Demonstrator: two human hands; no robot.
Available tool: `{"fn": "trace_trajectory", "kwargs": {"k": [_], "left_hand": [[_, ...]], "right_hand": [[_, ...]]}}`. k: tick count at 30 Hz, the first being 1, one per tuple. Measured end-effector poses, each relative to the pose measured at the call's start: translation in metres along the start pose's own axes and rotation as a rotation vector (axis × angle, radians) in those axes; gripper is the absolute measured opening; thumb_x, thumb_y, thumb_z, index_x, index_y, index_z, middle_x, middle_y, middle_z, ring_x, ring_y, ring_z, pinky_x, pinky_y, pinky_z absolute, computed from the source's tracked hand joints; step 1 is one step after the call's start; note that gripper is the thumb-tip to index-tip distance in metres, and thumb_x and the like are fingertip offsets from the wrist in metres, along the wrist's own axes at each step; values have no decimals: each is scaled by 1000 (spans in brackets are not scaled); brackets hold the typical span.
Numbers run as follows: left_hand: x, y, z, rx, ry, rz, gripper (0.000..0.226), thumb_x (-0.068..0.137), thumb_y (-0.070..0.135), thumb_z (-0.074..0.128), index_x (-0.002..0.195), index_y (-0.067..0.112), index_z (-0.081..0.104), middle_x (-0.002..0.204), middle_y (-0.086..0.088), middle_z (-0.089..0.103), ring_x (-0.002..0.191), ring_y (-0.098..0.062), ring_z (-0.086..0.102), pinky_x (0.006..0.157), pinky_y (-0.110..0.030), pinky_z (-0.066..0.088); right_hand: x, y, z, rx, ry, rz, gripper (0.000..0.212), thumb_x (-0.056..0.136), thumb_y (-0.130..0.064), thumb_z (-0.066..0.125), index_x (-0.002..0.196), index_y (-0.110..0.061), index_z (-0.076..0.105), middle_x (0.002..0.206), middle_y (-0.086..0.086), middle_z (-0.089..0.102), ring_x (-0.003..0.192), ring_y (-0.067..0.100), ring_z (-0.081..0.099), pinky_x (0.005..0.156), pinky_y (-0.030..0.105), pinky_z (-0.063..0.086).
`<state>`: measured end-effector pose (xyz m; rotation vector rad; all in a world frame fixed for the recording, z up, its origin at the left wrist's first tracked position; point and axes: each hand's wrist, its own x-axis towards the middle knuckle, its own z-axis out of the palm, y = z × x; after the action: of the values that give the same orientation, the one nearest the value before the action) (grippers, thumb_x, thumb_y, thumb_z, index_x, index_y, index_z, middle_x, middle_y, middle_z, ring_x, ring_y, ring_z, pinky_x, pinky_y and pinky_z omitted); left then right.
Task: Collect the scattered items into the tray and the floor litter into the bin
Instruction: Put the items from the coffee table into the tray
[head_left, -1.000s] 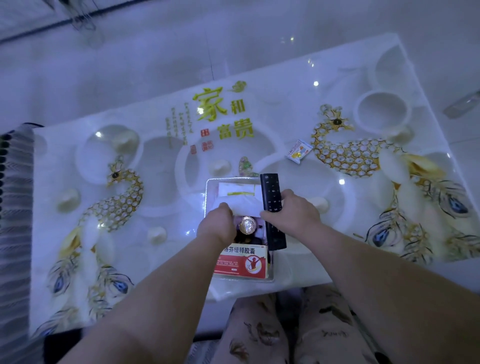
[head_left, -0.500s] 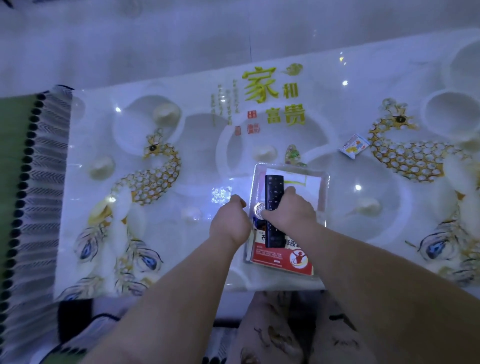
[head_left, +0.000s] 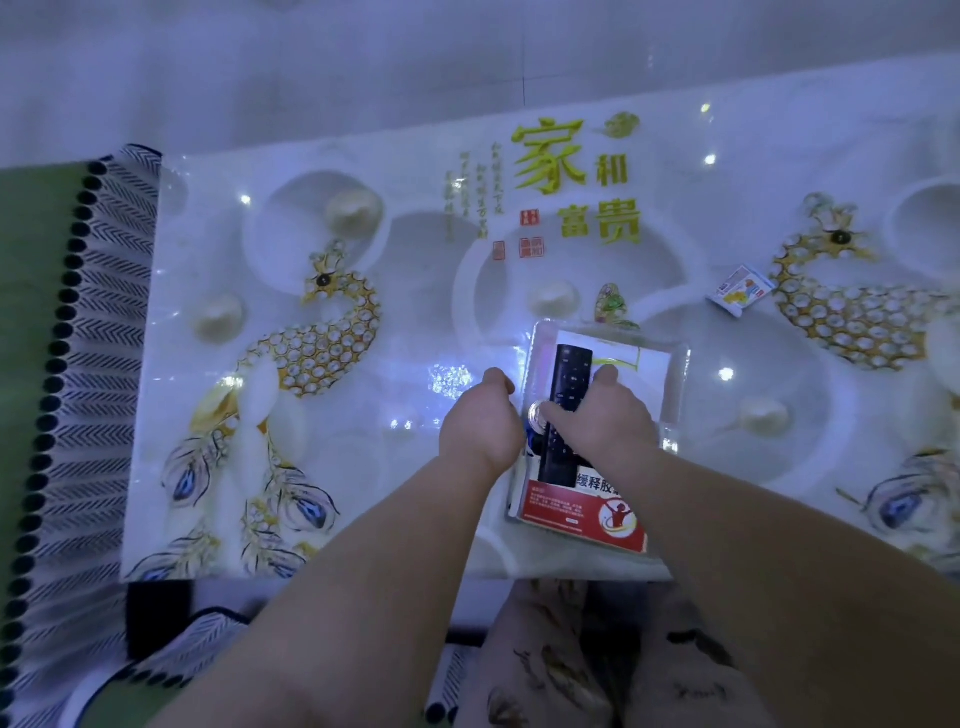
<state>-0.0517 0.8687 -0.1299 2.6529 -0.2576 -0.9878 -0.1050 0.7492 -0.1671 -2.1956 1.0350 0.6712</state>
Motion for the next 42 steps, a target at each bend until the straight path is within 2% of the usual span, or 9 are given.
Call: {"fn": "trace_trajectory", "kwargs": {"k": [3,6,9,13,19,22,28,37,42], "left_hand": [[3,16,0,4,-26,4,34,91,8,40,125,13,46,109,-9,63,87,-27,54,72,-29,40],[7,37,3,-4,-39,13,33,89,11,41,121,15,47,110,-7,64,97,-30,59,77,-32,45],[13,63,11,16,-21,58,27,90,11,40,115,15,49,110,-9,64,99,-30,59,74,-30,42],[24,108,29,52,-18,114,34,89,9,39,119,18,52,114,-8,63,112,-25,54,74,-25,35],[50,179,63,65,-51,153,32,92,14,40,122,16,54,124,-10,60,115,-30,55,84,-32,42],[72,209,82,82,-25,165,30,92,18,45,121,16,54,124,-10,61,118,-29,54,91,-33,43],[117,260,119,109,38,146,30,90,20,49,119,13,53,122,-13,58,116,-32,53,90,-37,44],[156,277,159,213,103,46,39,90,20,55,124,8,41,127,-14,46,120,-35,50,89,-43,45],[158,273,167,327,148,24,34,92,24,53,122,9,48,125,-12,46,117,-32,51,86,-40,46]], "right_hand": [[3,12,-14,26,30,-35,45,92,-42,50,121,-7,46,103,10,63,99,32,62,75,34,47],[7,28,-35,38,92,-55,30,97,-29,42,114,-8,55,106,13,66,99,33,61,79,33,47],[15,47,-58,42,153,-28,28,97,-23,40,109,-8,60,106,18,66,100,37,60,80,36,48],[27,83,-88,74,173,13,26,96,-24,40,105,-12,61,105,16,67,99,36,61,77,34,47],[55,136,-122,128,179,47,21,95,-23,44,103,-25,63,105,7,68,99,31,61,71,29,41],[73,157,-136,132,197,54,22,93,-24,45,104,-27,63,105,5,69,101,31,62,73,30,41],[110,203,-146,154,185,38,19,93,-24,47,101,-27,64,103,4,69,101,30,61,76,32,45],[137,239,-131,231,131,-22,14,92,-23,50,94,-27,63,96,-1,70,92,25,63,73,31,49],[138,242,-128,247,113,-25,12,92,-24,51,91,-28,62,94,-6,69,89,20,63,71,29,48]]}}
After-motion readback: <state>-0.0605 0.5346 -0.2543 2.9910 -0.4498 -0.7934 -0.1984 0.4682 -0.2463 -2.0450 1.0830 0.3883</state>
